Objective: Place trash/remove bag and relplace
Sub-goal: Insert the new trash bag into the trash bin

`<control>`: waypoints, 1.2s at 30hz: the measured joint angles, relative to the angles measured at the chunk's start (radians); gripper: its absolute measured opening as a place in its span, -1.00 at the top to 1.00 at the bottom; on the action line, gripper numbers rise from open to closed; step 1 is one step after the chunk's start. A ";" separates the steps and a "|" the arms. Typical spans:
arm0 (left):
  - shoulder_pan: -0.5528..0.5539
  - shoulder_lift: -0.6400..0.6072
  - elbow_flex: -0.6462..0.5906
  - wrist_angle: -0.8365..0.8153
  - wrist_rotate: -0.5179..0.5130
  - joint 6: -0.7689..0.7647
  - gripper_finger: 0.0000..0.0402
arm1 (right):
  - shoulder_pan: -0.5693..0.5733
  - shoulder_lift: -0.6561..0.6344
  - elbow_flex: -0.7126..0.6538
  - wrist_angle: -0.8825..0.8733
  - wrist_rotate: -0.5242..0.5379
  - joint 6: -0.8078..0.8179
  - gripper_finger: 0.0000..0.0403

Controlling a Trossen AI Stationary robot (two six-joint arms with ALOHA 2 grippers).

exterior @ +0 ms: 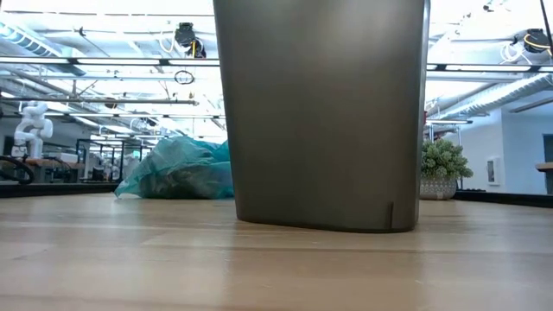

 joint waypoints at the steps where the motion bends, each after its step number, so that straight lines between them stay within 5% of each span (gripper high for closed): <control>1: 0.000 0.000 0.000 0.000 0.000 0.000 1.00 | -0.002 0.004 0.000 -0.027 0.048 0.001 -0.37; 4: 0.001 0.000 0.000 0.005 0.000 0.000 1.00 | -0.022 0.031 0.000 -0.110 0.195 0.016 -0.36; 8: 0.000 0.000 0.000 0.025 0.000 0.001 1.00 | -0.053 0.087 -0.001 -0.139 0.219 -0.004 -0.22; 16: 0.000 0.000 0.000 0.121 0.055 -0.037 1.00 | -0.117 0.171 -0.003 -0.124 0.178 -0.144 0.89; 27: 0.000 0.000 0.001 0.137 0.093 -0.077 1.00 | -0.235 0.200 -0.001 -0.184 0.195 -0.163 1.00; 36: -0.013 0.000 0.001 0.126 0.093 -0.079 1.00 | -0.247 0.385 0.000 -0.137 0.149 -0.049 1.00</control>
